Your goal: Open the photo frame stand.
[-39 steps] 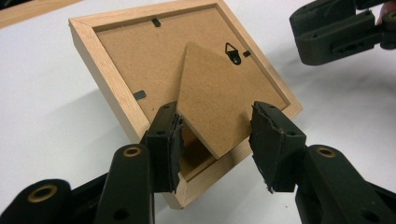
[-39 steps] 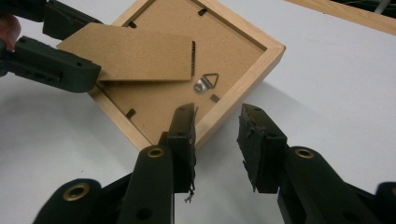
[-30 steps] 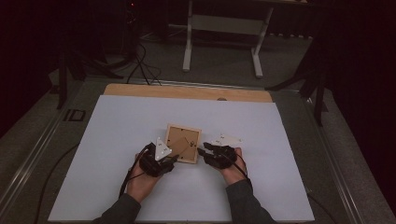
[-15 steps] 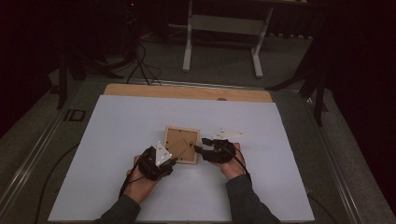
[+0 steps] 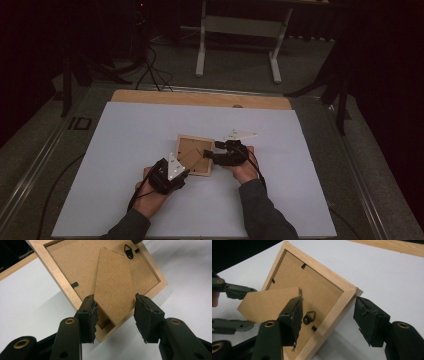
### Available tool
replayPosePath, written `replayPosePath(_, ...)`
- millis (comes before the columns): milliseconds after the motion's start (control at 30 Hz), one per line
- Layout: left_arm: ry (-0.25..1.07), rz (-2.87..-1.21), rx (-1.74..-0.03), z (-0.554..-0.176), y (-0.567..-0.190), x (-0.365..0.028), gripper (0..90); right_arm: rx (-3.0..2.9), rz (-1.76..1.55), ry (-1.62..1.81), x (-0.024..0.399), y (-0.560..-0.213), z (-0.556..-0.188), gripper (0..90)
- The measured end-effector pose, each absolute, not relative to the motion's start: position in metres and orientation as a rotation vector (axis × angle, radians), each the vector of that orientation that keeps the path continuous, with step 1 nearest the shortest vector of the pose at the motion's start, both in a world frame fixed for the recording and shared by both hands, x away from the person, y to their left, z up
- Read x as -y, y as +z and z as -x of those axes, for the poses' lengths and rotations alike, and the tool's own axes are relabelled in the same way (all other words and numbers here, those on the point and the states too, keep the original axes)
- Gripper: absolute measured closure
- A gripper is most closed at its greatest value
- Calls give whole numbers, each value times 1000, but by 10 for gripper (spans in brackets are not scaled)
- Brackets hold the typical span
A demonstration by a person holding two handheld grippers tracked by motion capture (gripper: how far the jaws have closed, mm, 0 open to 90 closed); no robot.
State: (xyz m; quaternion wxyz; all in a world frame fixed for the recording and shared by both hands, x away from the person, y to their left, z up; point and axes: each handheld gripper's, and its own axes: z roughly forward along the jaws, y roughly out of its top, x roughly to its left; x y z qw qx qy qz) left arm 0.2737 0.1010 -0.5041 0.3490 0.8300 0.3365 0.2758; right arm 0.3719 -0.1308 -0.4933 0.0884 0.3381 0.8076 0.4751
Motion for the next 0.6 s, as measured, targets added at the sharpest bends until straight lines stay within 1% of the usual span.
replayPosePath(233,762,-2163,-850,-270,-504,-98,535,-2433,-1042,1402,129,-494,-384,362)
replayPosePath(367,772,-2173,-844,-270,-505,-98,535,-2440,-1054,1460,132,-493,-390,355)
replayPosePath(500,770,-2180,-851,-270,-506,-98,535,-2475,-1051,1492,131,-495,-393,373)
replayPosePath(600,757,-2193,-878,-273,-508,-100,531,-2478,-1036,1480,130,-494,-390,405)
